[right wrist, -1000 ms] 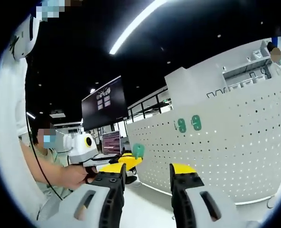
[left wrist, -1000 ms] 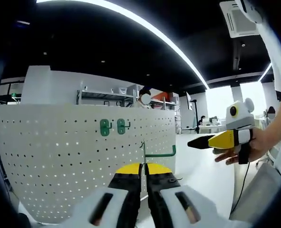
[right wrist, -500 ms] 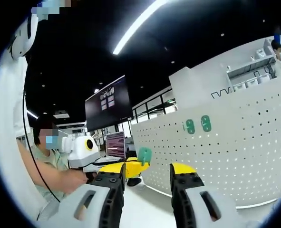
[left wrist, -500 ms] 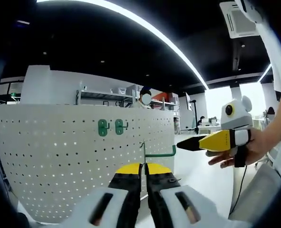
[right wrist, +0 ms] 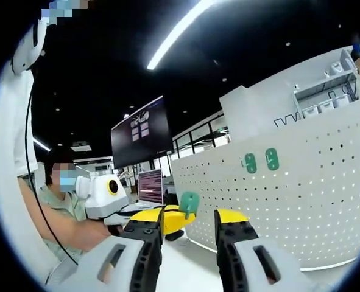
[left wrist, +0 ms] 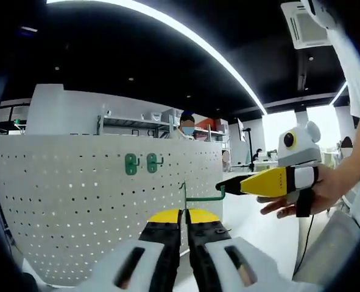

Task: Insert the hook assembly into the mounting plate slot until the hook locks in place.

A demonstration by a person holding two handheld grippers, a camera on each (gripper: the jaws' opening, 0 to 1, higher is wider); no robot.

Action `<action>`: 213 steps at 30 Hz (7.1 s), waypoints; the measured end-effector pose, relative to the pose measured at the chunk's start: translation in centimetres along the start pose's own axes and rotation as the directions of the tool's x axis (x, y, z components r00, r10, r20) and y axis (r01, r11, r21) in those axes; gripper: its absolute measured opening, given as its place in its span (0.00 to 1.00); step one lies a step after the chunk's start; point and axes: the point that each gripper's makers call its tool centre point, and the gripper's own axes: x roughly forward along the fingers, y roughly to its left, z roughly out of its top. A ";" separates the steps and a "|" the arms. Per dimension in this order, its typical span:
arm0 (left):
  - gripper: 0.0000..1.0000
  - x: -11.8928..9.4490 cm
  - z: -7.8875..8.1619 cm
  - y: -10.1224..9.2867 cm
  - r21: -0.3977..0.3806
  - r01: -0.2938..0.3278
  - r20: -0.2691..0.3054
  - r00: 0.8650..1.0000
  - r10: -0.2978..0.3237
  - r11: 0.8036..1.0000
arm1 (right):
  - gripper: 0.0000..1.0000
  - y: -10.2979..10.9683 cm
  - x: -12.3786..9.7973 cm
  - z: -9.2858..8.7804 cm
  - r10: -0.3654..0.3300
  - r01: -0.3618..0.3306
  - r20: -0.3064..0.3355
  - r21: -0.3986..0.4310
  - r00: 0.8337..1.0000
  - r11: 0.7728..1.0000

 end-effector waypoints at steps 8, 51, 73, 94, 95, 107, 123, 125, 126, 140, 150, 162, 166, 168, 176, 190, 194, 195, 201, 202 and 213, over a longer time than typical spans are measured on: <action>0.02 -0.1 0.2 0.0 0.005 -0.001 0.001 1.000 0.001 1.000 | 0.25 0.5 0.8 -0.1 0.015 -0.015 0.006 -0.005 1.000 1.000; 0.02 0.0 1.0 -0.7 -0.006 0.009 0.033 0.999 -0.008 1.000 | 0.03 0.2 2.9 -0.1 -0.010 0.010 0.017 -0.001 1.000 1.000; 0.02 0.3 0.9 -0.9 -0.017 -0.004 0.021 1.000 0.004 1.000 | 0.01 -0.1 2.9 -0.1 -0.053 0.052 0.027 0.010 0.998 0.999; 0.10 0.1 -0.2 -0.5 -0.021 0.008 -0.020 1.000 -0.008 1.000 | 0.00 -0.4 3.0 -0.6 -0.050 0.050 0.002 0.026 0.999 0.998; 0.11 0.0 -0.4 -0.4 -0.024 0.005 -0.028 1.000 -0.005 1.000 | 0.00 -0.5 3.0 -0.6 -0.052 0.052 0.000 0.031 0.999 0.998; 0.54 0.1 -2.9 -0.7 -0.050 0.004 -0.126 0.992 -0.010 0.999 | 0.00 -0.1 2.9 -1.0 -0.038 0.038 -0.011 0.051 0.999 0.998; 0.82 0.4 -4.1 -1.2 -0.057 0.004 -0.169 0.986 -0.014 0.998 | 0.01 0.2 3.1 -1.0 -0.029 0.030 -0.011 0.092 1.000 0.995; 0.83 0.4 -4.1 -1.1 -0.060 0.003 -0.168 0.986 -0.013 0.998 | 0.01 0.3 3.1 -1.0 -0.027 0.028 -0.013 0.093 1.000 0.995; 0.83 0.4 -4.1 -1.2 -0.063 0.004 -0.169 0.986 -0.014 0.998 | 0.01 0.3 3.1 -1.1 -0.028 0.029 -0.015 0.092 0.999 0.995; 0.80 0.5 -4.2 -1.0 -0.068 0.000 -0.176 0.984 -0.012 0.998 | 0.01 -0.1 3.0 -1.1 -0.124 0.098 -0.081 -0.270 0.989 0.958; 0.78 0.4 -4.1 -1.1 -0.062 0.003 -0.174 0.985 -0.014 0.998 | 0.01 -1.0 3.0 0.1 -0.144 0.128 -0.054 -0.237 0.988 0.963; 0.77 -0.2 -4.6 -0.8 -0.065 -0.010 -0.182 0.983 -0.002 0.998 | 0.01 -4.2 2.4 1.3 -0.223 0.212 -0.030 -0.207 0.974 0.955; 0.77 -0.4 -4.5 -0.7 -0.065 -0.016 -0.180 0.984 0.004 0.998 | 0.01 -5.3 2.3 2.0 -0.253 0.244 -0.019 -0.208 0.967 0.947; 0.77 -0.5 -4.5 -0.6 -0.064 -0.018 -0.181 0.983 0.006 0.998 | 0.01 -5.8 2.3 2.2 -0.269 0.259 -0.017 -0.220 0.963 0.940; 0.76 -1.0 -4.7 -0.5 -0.069 -0.031 -0.184 0.983 0.018 0.997 | 0.01 -8.3 1.9 3.6 -0.332 0.324 0.001 -0.221 0.943 0.920; 0.76 -1.9 -4.9 -0.4 -0.081 -0.046 -0.179 0.983 0.031 0.996 | 0.01 -12.4 1.6 5.8 -0.436 0.430 0.032 -0.247 0.899 0.868; 0.76 -2.1 -4.9 -0.3 -0.083 -0.048 -0.177 0.984 0.033 0.995 | 0.01 -13.1 1.6 6.1 -0.455 0.449 0.040 -0.252 0.890 0.857; 0.76 -2.1 -4.9 -0.3 -0.083 -0.049 -0.176 0.984 0.034 0.995 | 0.01 -13.2 1.6 6.2 -0.457 0.452 0.042 -0.249 0.888 0.856; 0.76 -2.5 -5.1 -0.4 -0.083 -0.046 -0.176 0.984 0.031 0.995 | 0.01 -14.2 1.7 6.8 -0.479 0.476 0.057 -0.261 0.876 0.840; 0.76 -2.6 -5.2 -0.4 -0.084 -0.047 -0.176 0.984 0.032 0.995 | 0.01 -14.3 1.7 6.9 -0.481 0.478 0.058 -0.259 0.875 0.839; 0.75 -3.3 -5.2 -0.2 -0.076 -0.058 -0.174 0.984 0.044 0.995 | 0.01 -15.1 2.5 7.5 -0.504 0.505 0.084 -0.292 0.860 0.812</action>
